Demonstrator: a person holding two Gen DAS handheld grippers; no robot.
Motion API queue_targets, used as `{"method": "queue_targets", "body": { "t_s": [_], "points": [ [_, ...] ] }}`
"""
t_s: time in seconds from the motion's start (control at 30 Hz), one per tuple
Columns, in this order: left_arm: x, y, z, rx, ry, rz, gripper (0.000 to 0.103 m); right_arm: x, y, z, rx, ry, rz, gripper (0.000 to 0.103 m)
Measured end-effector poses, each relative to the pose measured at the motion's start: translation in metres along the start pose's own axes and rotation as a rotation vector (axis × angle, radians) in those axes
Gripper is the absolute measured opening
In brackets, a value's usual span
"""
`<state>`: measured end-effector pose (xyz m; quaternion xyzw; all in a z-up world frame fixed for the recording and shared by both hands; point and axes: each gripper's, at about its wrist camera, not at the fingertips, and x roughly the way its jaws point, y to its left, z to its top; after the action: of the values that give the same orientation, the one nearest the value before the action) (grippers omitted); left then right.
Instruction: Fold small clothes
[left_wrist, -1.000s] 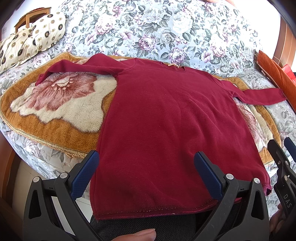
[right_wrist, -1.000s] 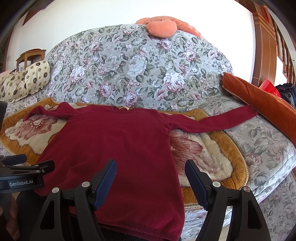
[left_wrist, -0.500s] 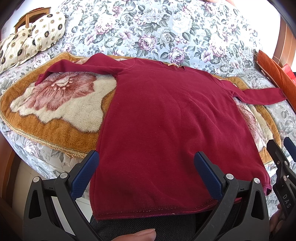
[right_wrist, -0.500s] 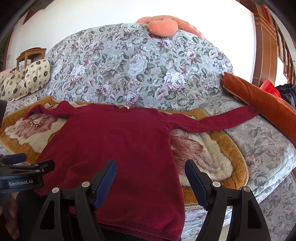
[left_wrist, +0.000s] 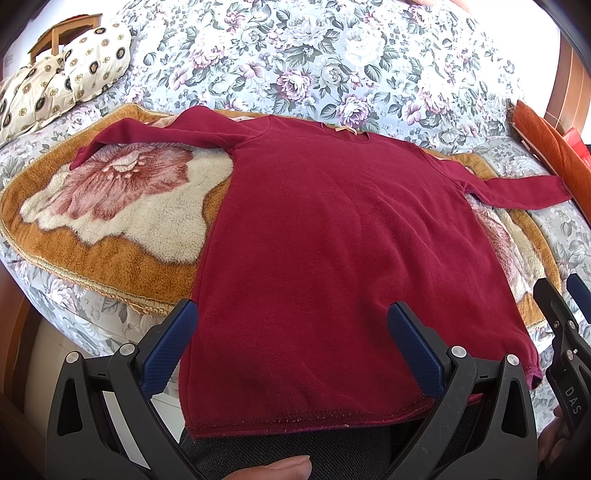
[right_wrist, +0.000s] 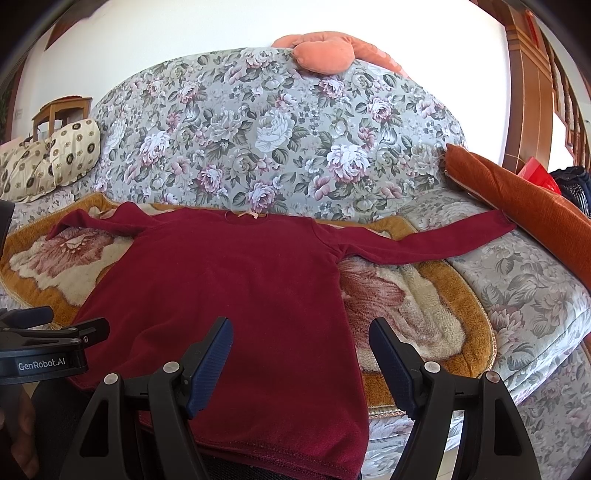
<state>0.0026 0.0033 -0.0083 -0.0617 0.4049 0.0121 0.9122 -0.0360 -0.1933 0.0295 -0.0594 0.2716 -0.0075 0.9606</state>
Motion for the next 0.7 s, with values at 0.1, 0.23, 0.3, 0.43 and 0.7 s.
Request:
{"method": "queue_targets", "body": {
  "t_s": [0.1, 0.23, 0.3, 0.43, 0.7],
  "points": [
    [0.0, 0.0001, 0.0, 0.0, 0.0, 0.0, 0.103, 0.0, 0.0, 0.0001, 0.0, 0.0, 0.0, 0.074],
    [0.0, 0.0002, 0.0001, 0.0, 0.0, 0.0, 0.103, 0.0002, -0.0002, -0.0001, 0.0, 0.0, 0.0, 0.074],
    [0.0, 0.0002, 0.0002, -0.001, 0.0, -0.001, 0.103, -0.0001, -0.0001, 0.0001, 0.0, 0.0, 0.0, 0.074],
    [-0.0002, 0.0004, 0.0001, -0.003, 0.001, -0.002, 0.103, -0.0002, 0.0001, 0.0003, 0.001, -0.001, 0.0, 0.074],
    [-0.0079, -0.0017, -0.0023, -0.01, -0.017, -0.007, 0.103, -0.0022, 0.0006, 0.0074, -0.002, 0.017, 0.019, 0.074]
  ]
}}
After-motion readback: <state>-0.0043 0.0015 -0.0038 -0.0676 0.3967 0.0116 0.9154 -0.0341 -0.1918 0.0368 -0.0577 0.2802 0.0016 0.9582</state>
